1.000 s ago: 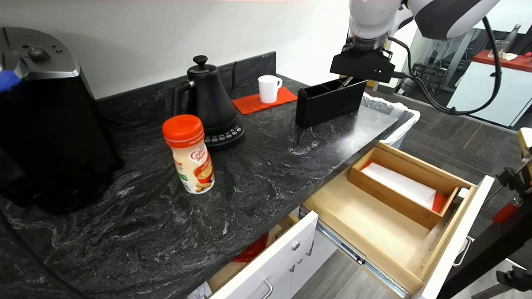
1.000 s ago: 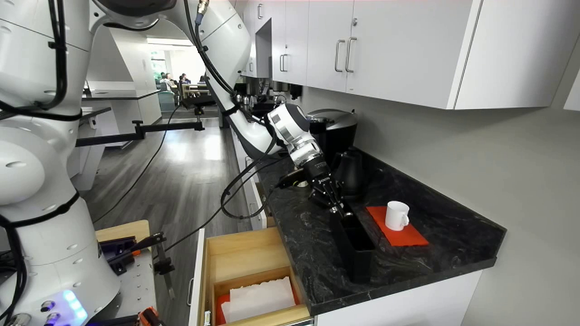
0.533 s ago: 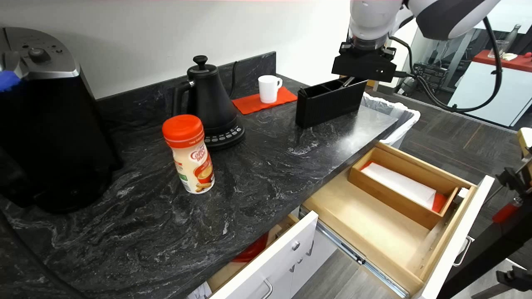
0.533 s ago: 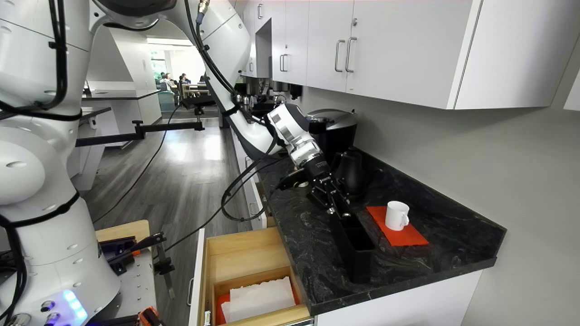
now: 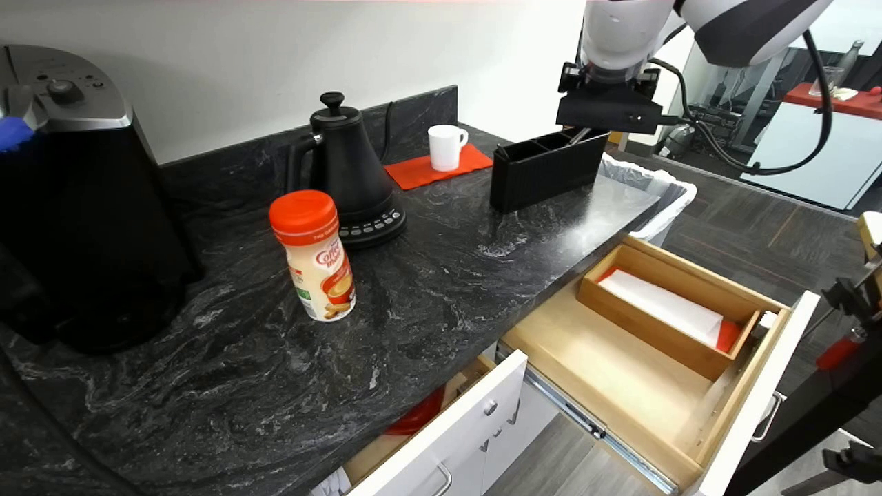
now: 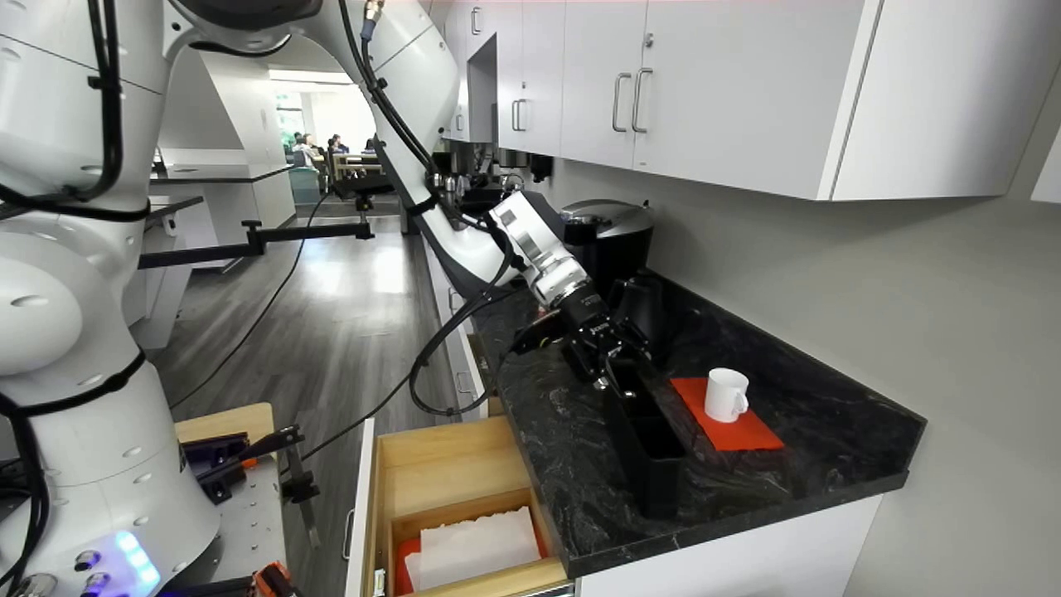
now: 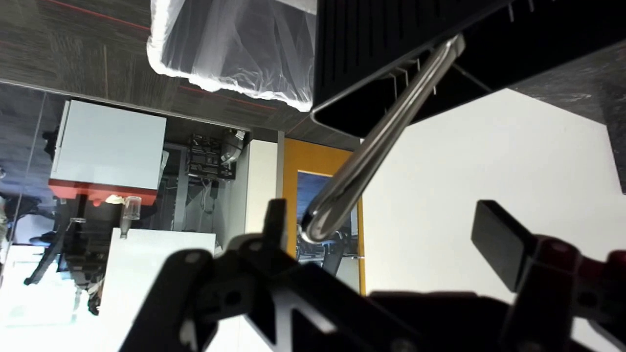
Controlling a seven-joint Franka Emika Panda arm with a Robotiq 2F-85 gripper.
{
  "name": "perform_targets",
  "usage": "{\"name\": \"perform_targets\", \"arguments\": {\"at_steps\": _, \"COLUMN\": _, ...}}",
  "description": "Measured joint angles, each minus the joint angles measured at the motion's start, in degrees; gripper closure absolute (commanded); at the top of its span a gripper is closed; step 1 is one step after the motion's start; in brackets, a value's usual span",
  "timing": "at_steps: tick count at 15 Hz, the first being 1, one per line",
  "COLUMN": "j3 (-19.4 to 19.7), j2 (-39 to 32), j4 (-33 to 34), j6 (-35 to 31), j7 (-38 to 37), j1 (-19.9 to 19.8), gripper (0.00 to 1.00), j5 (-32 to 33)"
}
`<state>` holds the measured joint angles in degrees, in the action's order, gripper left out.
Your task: Remove the kitchen knife from the utensil holder and put it in the box that is in the open drawer
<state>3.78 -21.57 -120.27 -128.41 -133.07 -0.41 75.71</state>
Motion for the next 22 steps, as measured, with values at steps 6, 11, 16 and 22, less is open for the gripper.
{"name": "perform_targets", "arguments": {"at_steps": 6, "j3": 0.4, "j2": 0.0, "j4": -0.7, "j6": 0.1, "j7": 0.0, "j1": -0.7, "gripper": 0.26, "j5": 1.1}}
{"name": "perform_targets", "arguments": {"at_steps": 11, "j3": 0.4, "j2": 0.0, "j4": -1.1, "j6": 0.1, "j7": -0.1, "j1": -1.0, "gripper": 0.59, "j5": 1.6}}
{"name": "perform_targets", "arguments": {"at_steps": 16, "j3": 0.4, "j2": 0.0, "j4": -1.2, "j6": 0.1, "j7": -0.1, "j1": -1.1, "gripper": 0.93, "j5": 1.6}}
{"name": "perform_targets", "arguments": {"at_steps": 22, "j3": 0.3, "j2": 0.1, "j4": -0.9, "j6": 0.0, "j7": -1.1, "j1": -1.1, "gripper": 1.00, "j5": 1.6}}
